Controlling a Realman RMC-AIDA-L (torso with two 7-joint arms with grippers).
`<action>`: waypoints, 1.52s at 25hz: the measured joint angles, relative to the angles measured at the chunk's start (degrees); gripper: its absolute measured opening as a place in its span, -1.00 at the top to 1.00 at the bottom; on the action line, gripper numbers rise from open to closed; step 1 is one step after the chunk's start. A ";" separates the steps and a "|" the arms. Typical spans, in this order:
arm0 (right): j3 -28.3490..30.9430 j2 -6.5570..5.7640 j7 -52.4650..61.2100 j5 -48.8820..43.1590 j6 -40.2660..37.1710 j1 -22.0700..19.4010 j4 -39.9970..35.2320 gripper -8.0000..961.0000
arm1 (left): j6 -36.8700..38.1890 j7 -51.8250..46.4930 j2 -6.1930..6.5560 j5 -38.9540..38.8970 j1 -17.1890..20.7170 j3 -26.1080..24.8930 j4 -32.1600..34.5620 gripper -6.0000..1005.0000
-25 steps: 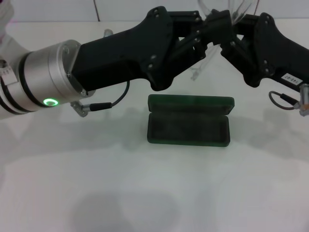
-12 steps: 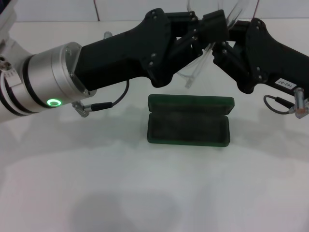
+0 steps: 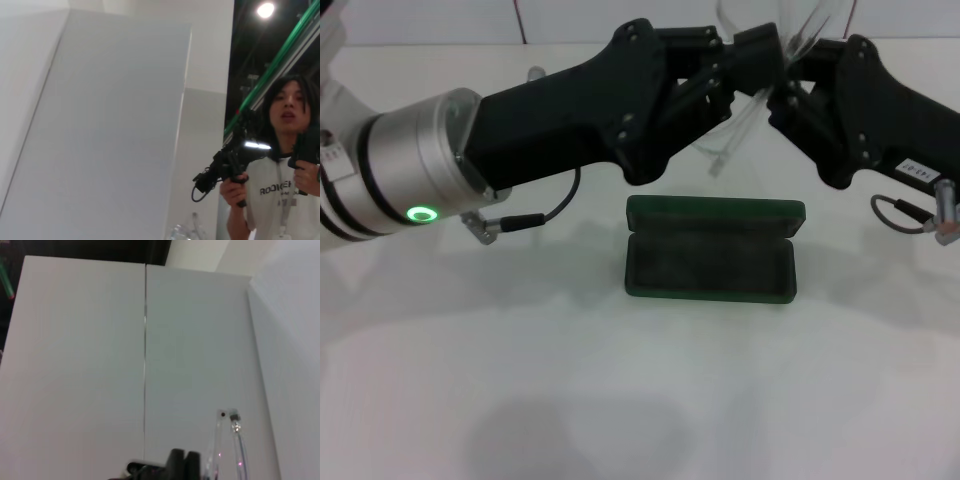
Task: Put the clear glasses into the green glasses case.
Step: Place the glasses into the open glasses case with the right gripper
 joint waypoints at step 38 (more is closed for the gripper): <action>-7.51 -0.14 79.52 -86.51 7.45 15.96 -51.64 0.68 | 6.51 0.60 5.19 19.77 14.45 -27.26 -2.08 0.89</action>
